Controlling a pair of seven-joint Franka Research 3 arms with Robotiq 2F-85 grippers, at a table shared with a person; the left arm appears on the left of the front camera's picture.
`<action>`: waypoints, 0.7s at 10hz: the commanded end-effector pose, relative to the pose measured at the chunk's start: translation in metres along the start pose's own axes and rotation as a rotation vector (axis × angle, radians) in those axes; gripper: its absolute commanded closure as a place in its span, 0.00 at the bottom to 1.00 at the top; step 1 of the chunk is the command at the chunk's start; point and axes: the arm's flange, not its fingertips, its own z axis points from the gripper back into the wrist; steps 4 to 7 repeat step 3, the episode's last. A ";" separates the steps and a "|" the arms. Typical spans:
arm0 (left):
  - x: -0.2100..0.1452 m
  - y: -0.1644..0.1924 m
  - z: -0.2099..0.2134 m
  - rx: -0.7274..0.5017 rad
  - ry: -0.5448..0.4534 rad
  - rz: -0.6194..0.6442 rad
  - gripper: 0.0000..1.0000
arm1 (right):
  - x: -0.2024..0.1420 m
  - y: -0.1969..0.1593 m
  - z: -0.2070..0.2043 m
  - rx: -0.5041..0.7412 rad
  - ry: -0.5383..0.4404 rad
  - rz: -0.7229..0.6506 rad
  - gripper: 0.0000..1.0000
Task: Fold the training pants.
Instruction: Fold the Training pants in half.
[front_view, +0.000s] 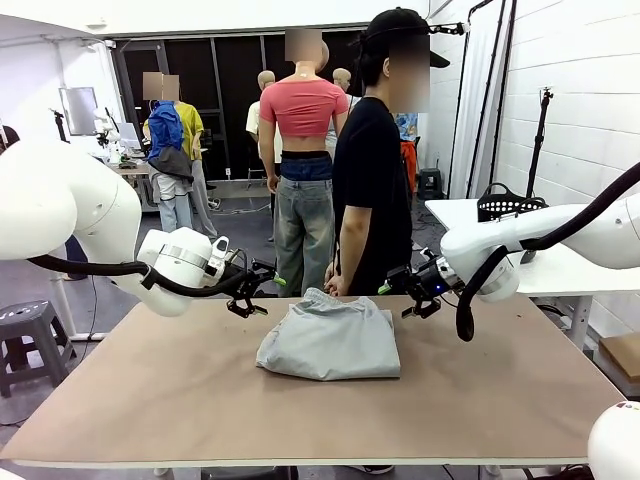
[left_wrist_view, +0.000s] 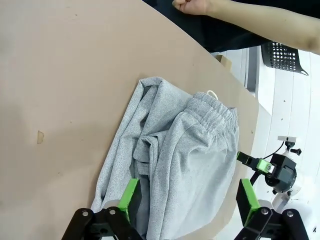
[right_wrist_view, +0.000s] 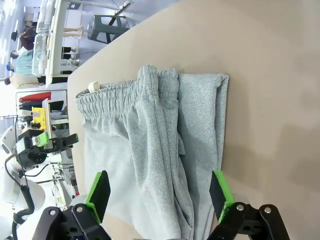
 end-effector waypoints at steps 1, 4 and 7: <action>0.002 -0.001 -0.001 0.000 -0.004 0.001 0.00 | 0.003 0.001 -0.005 0.003 0.005 0.004 0.00; 0.002 -0.001 -0.001 0.000 -0.004 0.001 0.00 | 0.003 0.001 -0.005 0.003 0.005 0.004 0.00; 0.002 -0.001 -0.001 0.000 -0.004 0.001 0.00 | 0.003 0.001 -0.005 0.003 0.005 0.004 0.00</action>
